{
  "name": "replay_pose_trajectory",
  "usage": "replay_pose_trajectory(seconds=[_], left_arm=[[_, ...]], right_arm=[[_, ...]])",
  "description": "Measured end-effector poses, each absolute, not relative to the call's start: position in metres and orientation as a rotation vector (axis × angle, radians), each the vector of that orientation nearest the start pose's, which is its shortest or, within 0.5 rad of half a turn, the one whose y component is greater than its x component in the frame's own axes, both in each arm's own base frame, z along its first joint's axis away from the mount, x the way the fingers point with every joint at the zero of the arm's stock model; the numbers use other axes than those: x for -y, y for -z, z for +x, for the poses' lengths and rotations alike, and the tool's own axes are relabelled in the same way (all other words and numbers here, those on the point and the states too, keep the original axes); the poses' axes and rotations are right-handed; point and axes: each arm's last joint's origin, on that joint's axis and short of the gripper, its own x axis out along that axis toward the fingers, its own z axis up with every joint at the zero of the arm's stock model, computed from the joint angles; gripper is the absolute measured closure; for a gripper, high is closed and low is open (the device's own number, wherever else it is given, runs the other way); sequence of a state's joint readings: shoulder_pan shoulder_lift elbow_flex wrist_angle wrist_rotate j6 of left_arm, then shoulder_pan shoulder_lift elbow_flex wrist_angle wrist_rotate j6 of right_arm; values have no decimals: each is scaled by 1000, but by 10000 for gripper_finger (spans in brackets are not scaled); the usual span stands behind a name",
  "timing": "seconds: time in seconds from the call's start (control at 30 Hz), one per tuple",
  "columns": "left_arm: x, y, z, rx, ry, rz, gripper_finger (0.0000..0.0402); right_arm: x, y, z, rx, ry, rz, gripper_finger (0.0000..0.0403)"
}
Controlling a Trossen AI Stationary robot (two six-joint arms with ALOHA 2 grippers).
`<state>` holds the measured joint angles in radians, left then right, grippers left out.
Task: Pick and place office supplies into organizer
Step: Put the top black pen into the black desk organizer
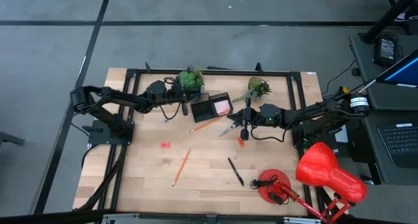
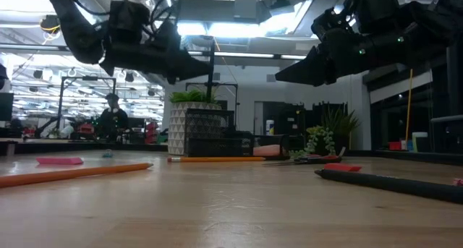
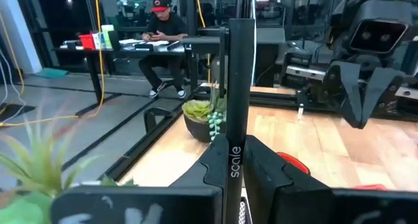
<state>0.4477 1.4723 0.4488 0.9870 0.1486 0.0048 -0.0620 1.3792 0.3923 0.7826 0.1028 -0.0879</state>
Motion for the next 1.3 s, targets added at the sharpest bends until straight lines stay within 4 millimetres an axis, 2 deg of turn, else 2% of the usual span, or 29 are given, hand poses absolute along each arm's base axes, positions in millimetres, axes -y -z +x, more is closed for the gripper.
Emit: replay_pose_trajectory(seconds=[0.33,0.97,1.3], left_arm=[[-118,-160,253,-64,-331,-39,379],[-117,-143,257,-155,-338,-32,379],[-114,-141,258,-179,-332,-14,379]], right_arm=[[18,-172,249,-212,155,-94,391],[18,-171,249,-220,154,-94,391],[18,-171,248,-220,155,-93,391]])
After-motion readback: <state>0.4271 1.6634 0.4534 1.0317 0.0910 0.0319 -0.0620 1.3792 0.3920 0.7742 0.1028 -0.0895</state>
